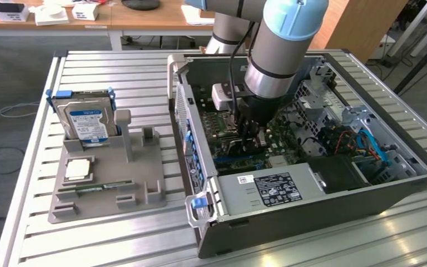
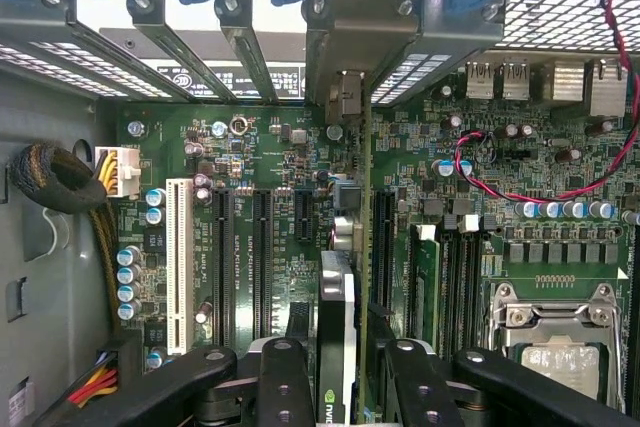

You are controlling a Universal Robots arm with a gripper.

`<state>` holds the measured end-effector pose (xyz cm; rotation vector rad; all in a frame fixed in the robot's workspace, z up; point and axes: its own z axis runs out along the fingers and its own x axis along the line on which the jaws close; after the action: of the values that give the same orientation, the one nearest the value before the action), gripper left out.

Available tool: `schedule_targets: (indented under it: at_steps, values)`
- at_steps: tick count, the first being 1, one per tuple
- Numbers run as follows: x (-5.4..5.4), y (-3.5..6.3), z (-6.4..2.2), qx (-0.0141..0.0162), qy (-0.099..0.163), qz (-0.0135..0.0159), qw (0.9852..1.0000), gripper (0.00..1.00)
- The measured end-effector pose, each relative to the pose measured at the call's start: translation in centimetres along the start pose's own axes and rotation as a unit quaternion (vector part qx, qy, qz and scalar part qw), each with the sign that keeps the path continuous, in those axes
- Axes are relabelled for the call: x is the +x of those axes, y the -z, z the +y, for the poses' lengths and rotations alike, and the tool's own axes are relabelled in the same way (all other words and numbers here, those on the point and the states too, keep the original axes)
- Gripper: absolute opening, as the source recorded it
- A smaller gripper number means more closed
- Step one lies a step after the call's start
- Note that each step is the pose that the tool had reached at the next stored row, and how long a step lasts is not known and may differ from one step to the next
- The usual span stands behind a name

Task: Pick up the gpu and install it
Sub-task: 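Insert the gpu into the slot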

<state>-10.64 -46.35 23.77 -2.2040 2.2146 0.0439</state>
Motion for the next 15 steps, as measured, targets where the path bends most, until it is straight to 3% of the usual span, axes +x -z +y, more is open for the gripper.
schedule_targets:
  at_steps: [8, 9, 11, 12, 15]
  values:
    - [0.0, 0.01, 0.0, 0.0, 0.0, 0.0, 1.0, 0.36]
    - [0.0, 0.01, 0.0, 0.0, 0.0, 0.0, 1.0, 0.42]
    - [0.0, 0.01, 0.0, 0.0, 0.0, 0.0, 1.0, 0.42]
    - [0.0, 0.01, 0.0, 0.0, 0.0, 0.0, 1.0, 0.48]
    - [0.0, 0.12, 0.0, -0.0001, 0.0, 0.0002, 1.0, 0.48]
